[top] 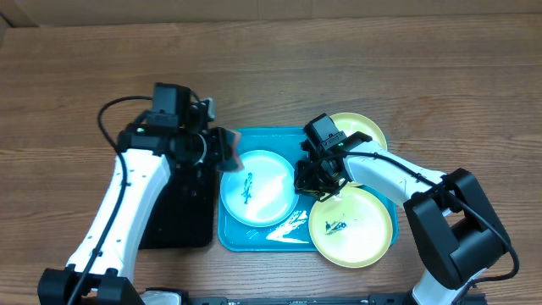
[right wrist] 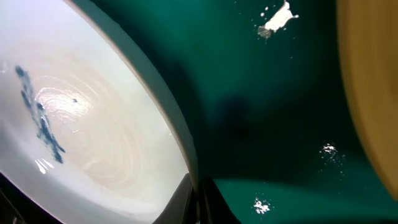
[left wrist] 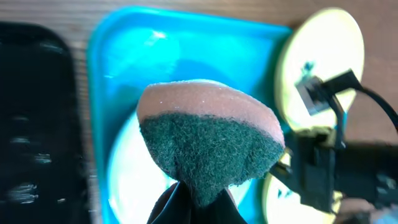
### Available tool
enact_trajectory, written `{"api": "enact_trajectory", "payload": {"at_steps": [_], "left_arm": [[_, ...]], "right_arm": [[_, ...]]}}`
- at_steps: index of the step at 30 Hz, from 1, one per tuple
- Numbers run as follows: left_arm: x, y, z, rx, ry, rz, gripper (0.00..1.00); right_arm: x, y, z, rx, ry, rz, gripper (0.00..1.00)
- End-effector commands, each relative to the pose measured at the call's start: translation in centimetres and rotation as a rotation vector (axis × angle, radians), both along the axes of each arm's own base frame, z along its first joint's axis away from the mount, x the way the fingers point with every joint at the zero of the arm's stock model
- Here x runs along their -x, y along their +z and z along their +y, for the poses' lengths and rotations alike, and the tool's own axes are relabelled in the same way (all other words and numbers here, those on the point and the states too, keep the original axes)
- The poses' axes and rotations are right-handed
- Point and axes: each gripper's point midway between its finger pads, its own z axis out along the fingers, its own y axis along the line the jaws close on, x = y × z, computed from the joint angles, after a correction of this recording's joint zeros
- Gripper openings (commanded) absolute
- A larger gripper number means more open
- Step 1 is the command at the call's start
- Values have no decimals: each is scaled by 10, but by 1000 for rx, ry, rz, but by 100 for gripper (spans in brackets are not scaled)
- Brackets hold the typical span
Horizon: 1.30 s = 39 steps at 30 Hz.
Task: Clean dirty plates on tray and stack at the side
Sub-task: 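Move the held sponge with the left gripper onto the white plate, then scrub the white plate's surface with the sponge in the left gripper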
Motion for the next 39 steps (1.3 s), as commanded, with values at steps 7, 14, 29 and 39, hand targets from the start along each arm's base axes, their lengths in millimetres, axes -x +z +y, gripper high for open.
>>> {"api": "enact_trajectory", "payload": {"at_steps": [7, 14, 29, 39], "left_arm": [[9, -53, -30, -112, -126, 122, 4], [9, -110, 2, -356, -52, 239, 4], [37, -156, -60, -311, -299, 299, 4], [52, -146, -111, -123, -398, 294, 4]], "right_arm": [[-9, -1, -6, 52, 3, -42, 4], [-9, -1, -6, 52, 3, -42, 4], [-7, -1, -7, 56, 3, -35, 4], [-4, -2, -9, 64, 0, -21, 4]]}}
